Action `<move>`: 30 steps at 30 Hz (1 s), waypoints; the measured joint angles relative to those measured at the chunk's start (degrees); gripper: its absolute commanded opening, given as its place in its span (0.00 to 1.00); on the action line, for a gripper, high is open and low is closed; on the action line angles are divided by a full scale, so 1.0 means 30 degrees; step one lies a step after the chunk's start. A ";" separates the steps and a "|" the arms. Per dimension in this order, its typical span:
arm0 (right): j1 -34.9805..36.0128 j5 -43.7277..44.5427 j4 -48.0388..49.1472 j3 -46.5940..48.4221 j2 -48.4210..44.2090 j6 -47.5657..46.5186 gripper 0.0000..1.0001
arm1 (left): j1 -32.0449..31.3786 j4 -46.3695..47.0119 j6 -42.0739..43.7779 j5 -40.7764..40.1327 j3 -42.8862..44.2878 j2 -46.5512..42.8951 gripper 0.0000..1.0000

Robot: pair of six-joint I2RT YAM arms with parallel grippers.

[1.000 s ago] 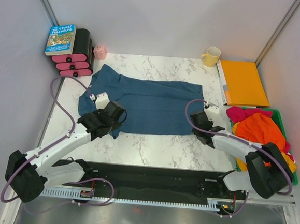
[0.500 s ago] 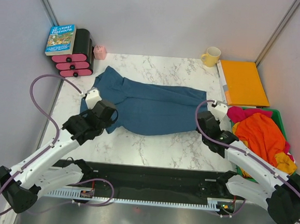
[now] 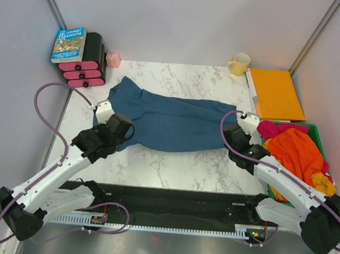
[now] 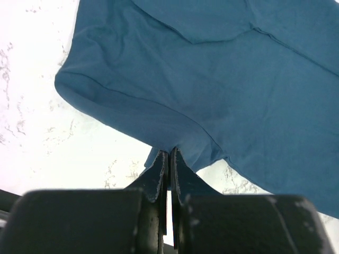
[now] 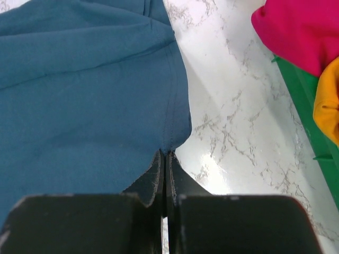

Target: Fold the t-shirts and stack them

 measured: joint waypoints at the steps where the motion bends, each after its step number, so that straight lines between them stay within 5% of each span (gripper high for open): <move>1: -0.0146 -0.0007 0.0044 0.0255 0.0335 -0.0022 0.00 | 0.0000 -0.0051 0.0102 -0.0175 0.0291 0.0466 0.02; 11: -0.1719 -0.0204 0.1013 0.1610 0.3089 -0.0444 0.00 | 0.0510 0.1690 0.1698 -0.1202 0.4022 0.4976 0.02; 30: -0.4095 -0.0758 0.3322 0.4656 0.9442 -0.0991 0.00 | 0.5275 0.4918 0.3563 -0.0568 0.6499 1.1599 0.02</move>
